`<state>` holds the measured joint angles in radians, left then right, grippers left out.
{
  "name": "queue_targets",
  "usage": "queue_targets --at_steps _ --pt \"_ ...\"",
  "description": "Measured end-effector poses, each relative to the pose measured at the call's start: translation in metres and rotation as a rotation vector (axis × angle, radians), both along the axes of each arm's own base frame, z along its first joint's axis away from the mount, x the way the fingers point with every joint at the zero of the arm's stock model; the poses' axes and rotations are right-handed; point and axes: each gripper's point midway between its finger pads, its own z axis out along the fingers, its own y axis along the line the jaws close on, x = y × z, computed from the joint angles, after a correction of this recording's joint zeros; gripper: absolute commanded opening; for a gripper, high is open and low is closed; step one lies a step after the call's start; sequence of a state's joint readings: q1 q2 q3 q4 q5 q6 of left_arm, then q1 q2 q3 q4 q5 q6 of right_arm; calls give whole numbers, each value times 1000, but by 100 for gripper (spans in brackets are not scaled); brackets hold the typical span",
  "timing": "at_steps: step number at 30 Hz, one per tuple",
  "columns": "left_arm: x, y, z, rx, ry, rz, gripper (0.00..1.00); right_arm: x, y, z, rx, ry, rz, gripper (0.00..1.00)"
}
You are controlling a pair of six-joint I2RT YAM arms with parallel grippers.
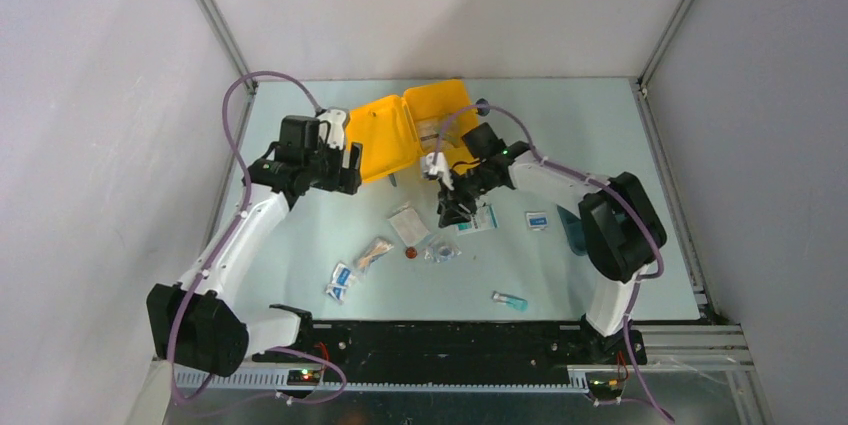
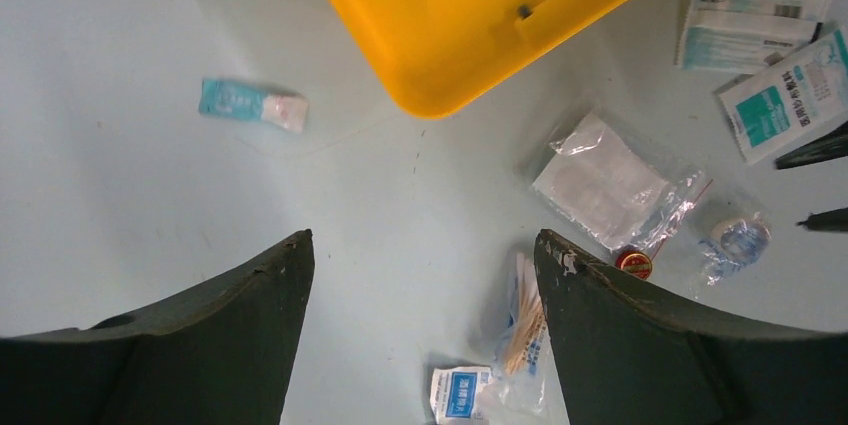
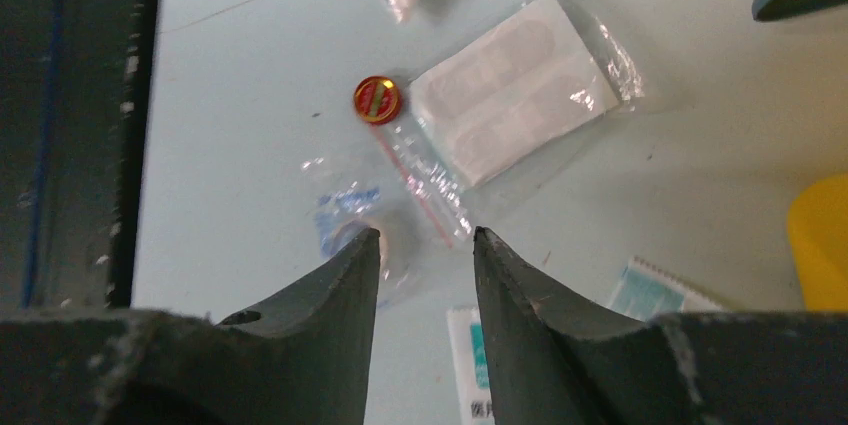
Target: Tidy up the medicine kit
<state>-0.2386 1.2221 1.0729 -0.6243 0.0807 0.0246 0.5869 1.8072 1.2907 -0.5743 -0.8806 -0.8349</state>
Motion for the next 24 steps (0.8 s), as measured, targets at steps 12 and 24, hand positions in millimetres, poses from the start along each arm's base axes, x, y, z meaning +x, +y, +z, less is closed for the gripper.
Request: queue_targets --at_steps 12,24 --pt "-6 28 7 -32 -15 125 86 16 58 -45 -117 -41 -203 56" --pt "-6 30 11 -26 -29 133 86 26 61 -77 -181 -69 -240 43"
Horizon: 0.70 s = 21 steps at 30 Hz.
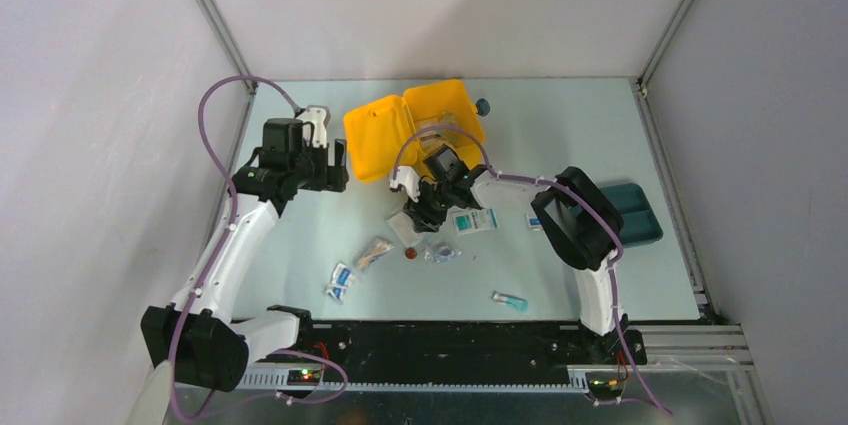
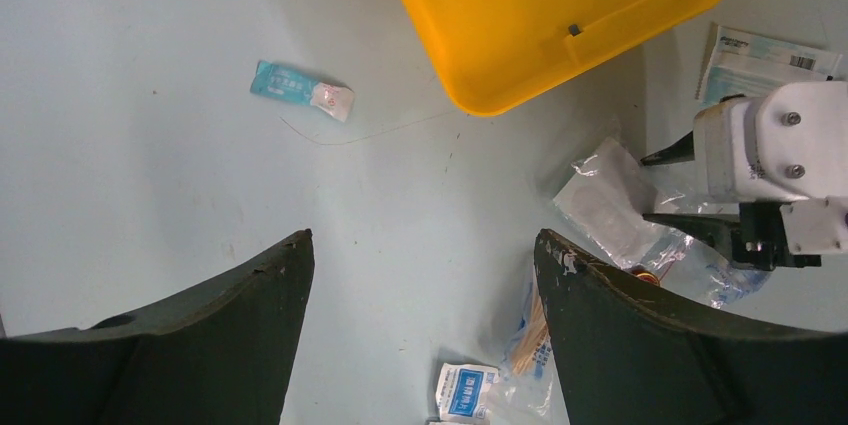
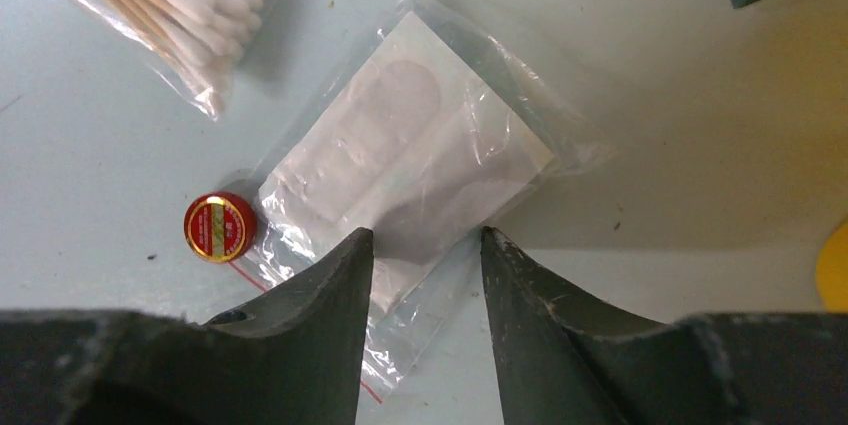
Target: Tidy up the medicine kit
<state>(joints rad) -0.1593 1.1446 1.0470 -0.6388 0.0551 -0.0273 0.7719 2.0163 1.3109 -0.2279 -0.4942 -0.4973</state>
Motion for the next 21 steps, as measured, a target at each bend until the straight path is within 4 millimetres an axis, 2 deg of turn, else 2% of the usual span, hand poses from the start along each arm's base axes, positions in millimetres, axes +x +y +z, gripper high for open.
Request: queue_targets --at_steps 1,2,3,5,6,7,17,21 --pt "0 0 0 0 0 0 86 -1 2 -1 3 -3 4 41" --pt "0 0 0 0 0 0 86 0 4 -1 5 -8 4 32" --pt "0 0 0 0 0 0 86 0 5 -1 6 -12 3 28" --pt "0 0 0 0 0 0 86 2 6 -2 8 -14 -4 13" --pt "0 0 0 0 0 0 86 2 7 -2 11 -12 -7 2" --pt "0 0 0 0 0 0 85 3 8 -1 15 -14 -9 0" --pt "3 12 3 -2 -6 39 85 12 2 7 32 12 -58 0" --pt "7 18 8 -4 -19 59 85 22 -10 37 83 4 -74 0"
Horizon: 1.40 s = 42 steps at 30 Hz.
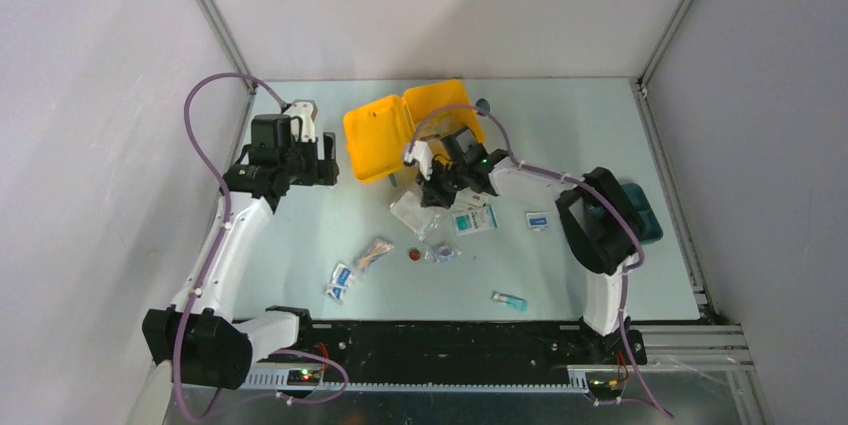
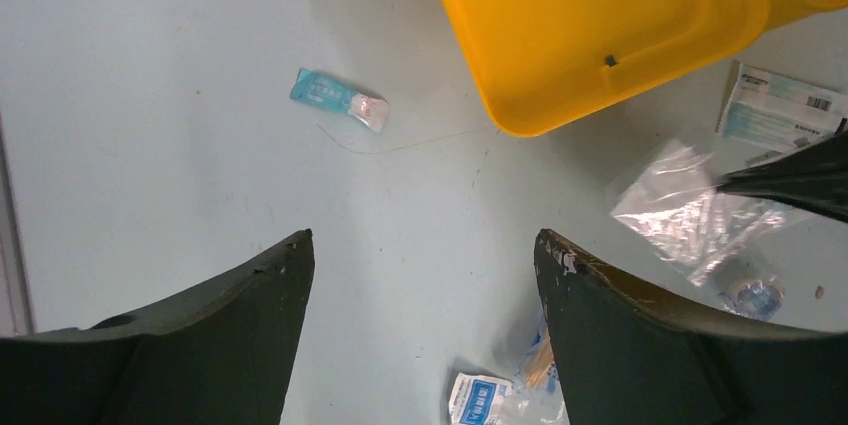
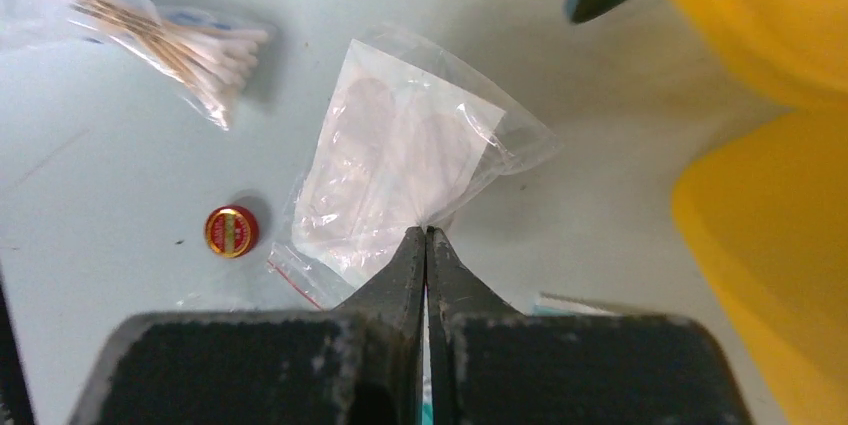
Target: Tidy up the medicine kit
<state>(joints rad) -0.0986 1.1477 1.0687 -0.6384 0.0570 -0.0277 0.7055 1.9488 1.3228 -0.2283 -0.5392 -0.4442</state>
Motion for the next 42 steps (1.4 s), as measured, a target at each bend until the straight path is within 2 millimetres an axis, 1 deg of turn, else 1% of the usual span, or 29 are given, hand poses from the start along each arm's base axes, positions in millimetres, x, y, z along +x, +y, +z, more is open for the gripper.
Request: queue_targets --at_steps 3,6,10,13,17,20,26,29,31,34,35,38,42 --pt "3 3 2 -1 -6 10 85 6 -6 33 62 -25 -2 0" --pt "3 4 0 0 -2 13 85 7 -11 64 123 -40 9 0" --pt "5 4 -2 1 4 13 85 6 -20 93 184 -45 18 0" --pt "8 4 -3 1 13 13 84 12 -32 114 226 -46 6 0" --pt "14 3 0 -1 7 10 84 26 -47 144 277 -62 -44 0" --pt "20 2 5 -4 -10 8 84 42 -59 168 317 -72 -104 0" --pt "24 1 9 -3 -23 5 85 69 -70 204 385 -104 -189 0" --pt "24 2 9 0 -24 2 85 87 -75 219 419 -124 -242 0" --pt "24 2 9 0 -24 2 85 100 -78 222 431 -131 -287 0" --pt "24 2 9 1 -24 1 85 121 -83 219 429 -139 -363 0" --pt "24 2 9 3 -25 -1 85 131 -86 215 420 -145 -397 0" --pt "25 2 9 14 -27 -9 85 149 -91 204 394 -156 -463 0" --pt "26 2 6 21 -20 -16 85 173 -91 188 348 -189 -506 0"
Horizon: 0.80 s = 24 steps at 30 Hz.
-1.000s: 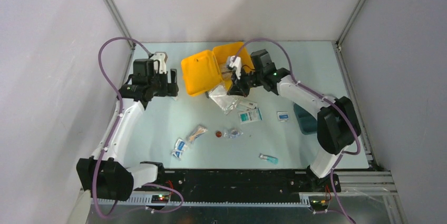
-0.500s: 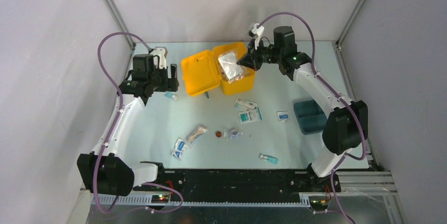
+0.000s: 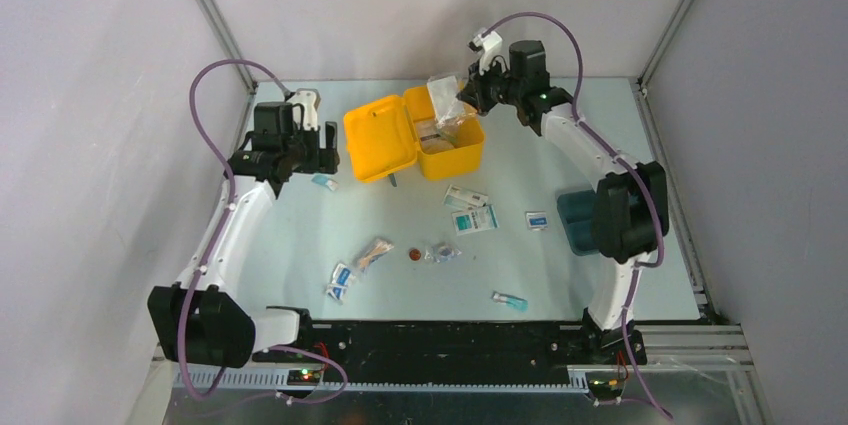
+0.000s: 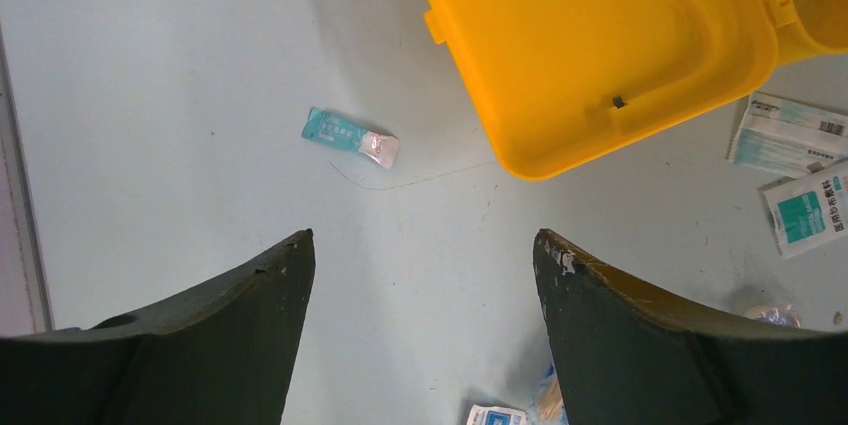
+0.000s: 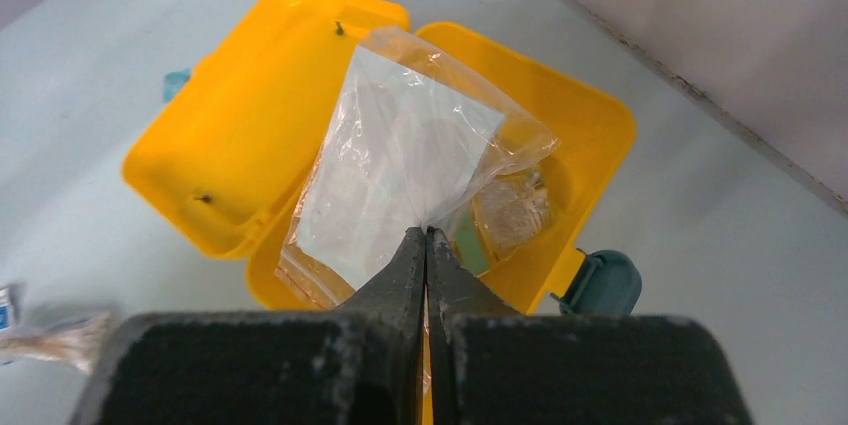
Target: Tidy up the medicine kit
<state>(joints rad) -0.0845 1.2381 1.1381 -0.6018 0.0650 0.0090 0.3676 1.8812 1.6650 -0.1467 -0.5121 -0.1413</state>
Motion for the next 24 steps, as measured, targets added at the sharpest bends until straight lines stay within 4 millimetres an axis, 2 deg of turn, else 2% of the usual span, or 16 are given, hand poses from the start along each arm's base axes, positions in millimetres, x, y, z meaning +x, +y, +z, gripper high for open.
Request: queue_targets --at_steps 6,9,13,19,24 --pt "5 0 0 13 2 -10 85 20 8 -35 -99 -25 26 0" --pt "6 1 2 16 -3 -12 85 23 13 -59 -160 -21 59 0" --pt "7 1 2 21 -7 -17 85 18 15 -86 -238 -6 94 0" --pt "7 1 2 22 -8 -17 86 9 16 -103 -333 -17 133 0" --pt "7 1 2 20 -8 -15 92 -6 14 -133 -409 30 126 0"
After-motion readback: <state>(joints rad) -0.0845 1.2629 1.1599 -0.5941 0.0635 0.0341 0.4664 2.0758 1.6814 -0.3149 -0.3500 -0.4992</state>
